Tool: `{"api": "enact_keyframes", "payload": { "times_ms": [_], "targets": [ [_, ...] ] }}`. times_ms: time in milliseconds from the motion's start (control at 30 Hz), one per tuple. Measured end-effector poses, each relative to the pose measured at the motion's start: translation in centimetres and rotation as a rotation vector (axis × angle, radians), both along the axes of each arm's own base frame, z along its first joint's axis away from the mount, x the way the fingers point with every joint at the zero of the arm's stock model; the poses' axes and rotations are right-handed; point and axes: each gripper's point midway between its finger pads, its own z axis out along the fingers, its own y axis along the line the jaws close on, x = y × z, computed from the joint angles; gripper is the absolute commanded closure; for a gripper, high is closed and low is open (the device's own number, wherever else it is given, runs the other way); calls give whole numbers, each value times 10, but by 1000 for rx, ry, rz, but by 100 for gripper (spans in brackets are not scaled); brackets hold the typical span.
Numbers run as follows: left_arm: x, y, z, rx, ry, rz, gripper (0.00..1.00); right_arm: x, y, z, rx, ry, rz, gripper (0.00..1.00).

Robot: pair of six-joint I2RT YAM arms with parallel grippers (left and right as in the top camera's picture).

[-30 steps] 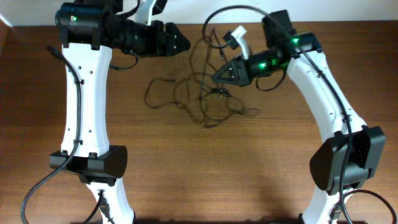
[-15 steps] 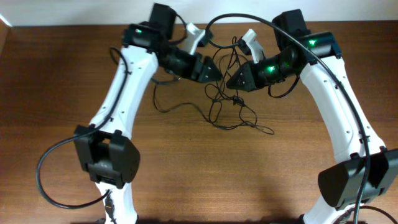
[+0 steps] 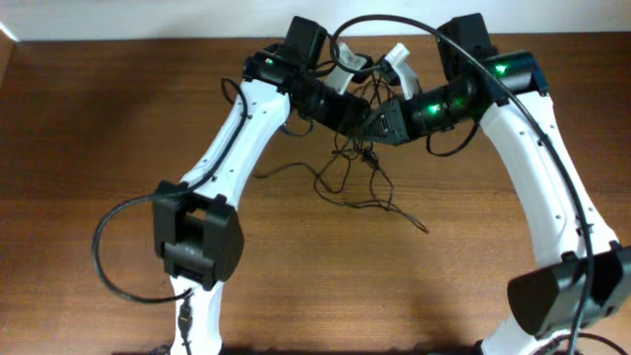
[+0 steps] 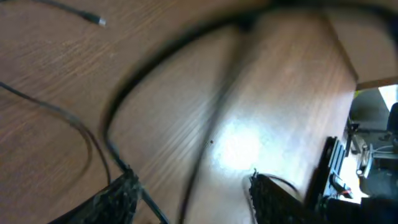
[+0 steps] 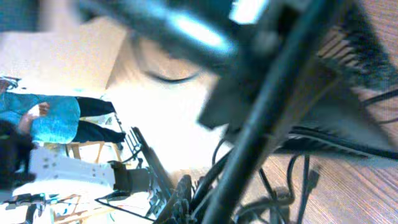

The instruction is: Untangle cables

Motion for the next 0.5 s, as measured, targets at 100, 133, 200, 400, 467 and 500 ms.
{"api": "enact_keyframes", "payload": {
  "times_ms": [100,133,200,400,467,500],
  "targets": [
    [15,9,-25,89,26,95,50,-18,-3,28,18,-57,5,96],
    [20,16,-30,137,20,140,49,-24,-5,38,22,-81,5,96],
    [29,30,-40,233,9,227,49,-36,-12,55,30,-114,-7,96],
    [38,85,-57,398,55,385,72,-49,-125,68,-123,-76,-355,96],
    [42,102,-58,404,78,426,73,-42,-148,56,-198,-51,-428,96],
    [42,107,-58,408,86,434,74,-38,-161,44,-275,-11,-496,96]
  ]
}}
